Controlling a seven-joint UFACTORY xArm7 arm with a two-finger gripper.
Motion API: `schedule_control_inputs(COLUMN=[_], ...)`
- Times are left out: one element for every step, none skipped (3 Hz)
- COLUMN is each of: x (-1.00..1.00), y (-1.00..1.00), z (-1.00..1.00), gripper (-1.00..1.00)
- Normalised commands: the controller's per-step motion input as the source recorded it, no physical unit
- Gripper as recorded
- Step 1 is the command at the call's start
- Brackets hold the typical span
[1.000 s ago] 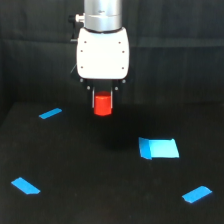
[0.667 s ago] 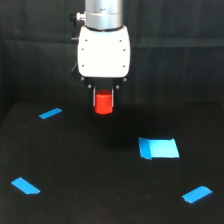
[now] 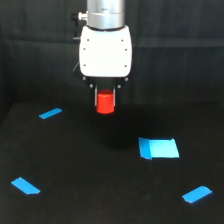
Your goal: Pick up the red object from the table
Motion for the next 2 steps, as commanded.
schedule_control_inputs(x=[0.01,0.0], y=[0.02,0.04], z=[-0.05,-0.03], gripper=[-0.99,-0.97])
